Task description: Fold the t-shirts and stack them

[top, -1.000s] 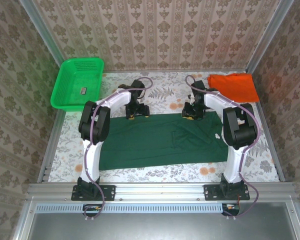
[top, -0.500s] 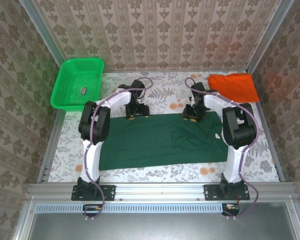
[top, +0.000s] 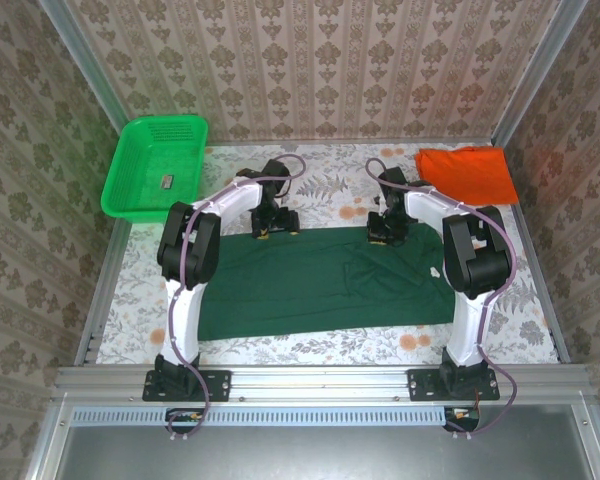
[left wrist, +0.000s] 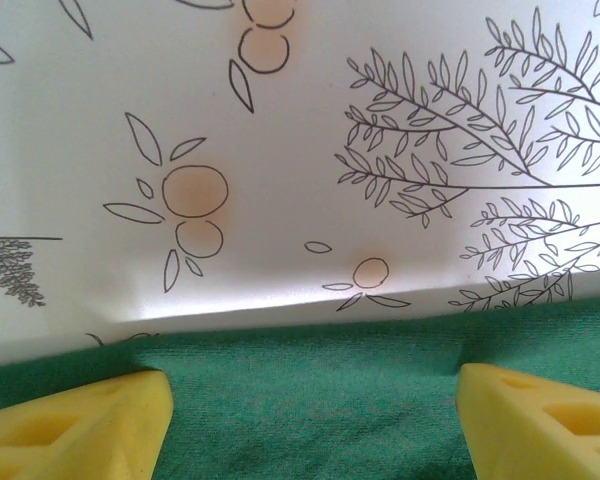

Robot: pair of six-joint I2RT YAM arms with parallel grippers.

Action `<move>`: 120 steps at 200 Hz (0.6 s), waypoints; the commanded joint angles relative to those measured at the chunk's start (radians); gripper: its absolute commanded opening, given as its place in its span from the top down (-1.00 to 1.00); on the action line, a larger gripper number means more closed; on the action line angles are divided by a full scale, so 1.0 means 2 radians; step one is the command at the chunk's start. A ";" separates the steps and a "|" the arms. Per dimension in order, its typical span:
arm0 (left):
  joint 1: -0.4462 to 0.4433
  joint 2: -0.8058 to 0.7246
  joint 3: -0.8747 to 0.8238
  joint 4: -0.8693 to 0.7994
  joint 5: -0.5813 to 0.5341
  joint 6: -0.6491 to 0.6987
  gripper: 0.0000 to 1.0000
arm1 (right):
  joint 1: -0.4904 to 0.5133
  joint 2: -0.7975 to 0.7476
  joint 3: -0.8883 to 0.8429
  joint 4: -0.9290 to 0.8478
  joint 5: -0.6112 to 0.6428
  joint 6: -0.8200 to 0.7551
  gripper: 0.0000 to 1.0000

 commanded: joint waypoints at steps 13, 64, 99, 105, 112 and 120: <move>0.000 0.010 -0.016 -0.007 -0.009 0.011 -0.55 | 0.003 -0.037 -0.013 -0.016 -0.014 -0.010 0.86; -0.001 0.012 -0.017 -0.007 -0.011 0.010 -0.55 | 0.003 -0.081 -0.038 -0.016 -0.039 0.000 0.90; -0.001 0.012 -0.018 -0.008 -0.014 0.012 -0.55 | 0.007 -0.117 -0.080 -0.005 -0.066 0.009 0.90; -0.001 0.012 -0.019 -0.009 -0.015 0.012 -0.55 | 0.009 -0.123 -0.089 -0.003 -0.069 0.013 0.90; -0.001 0.011 -0.020 -0.009 -0.015 0.013 -0.56 | 0.012 -0.130 -0.100 0.002 -0.077 0.017 0.90; -0.001 0.010 -0.020 -0.009 -0.016 0.014 -0.56 | 0.016 -0.138 -0.114 0.007 -0.086 0.023 0.90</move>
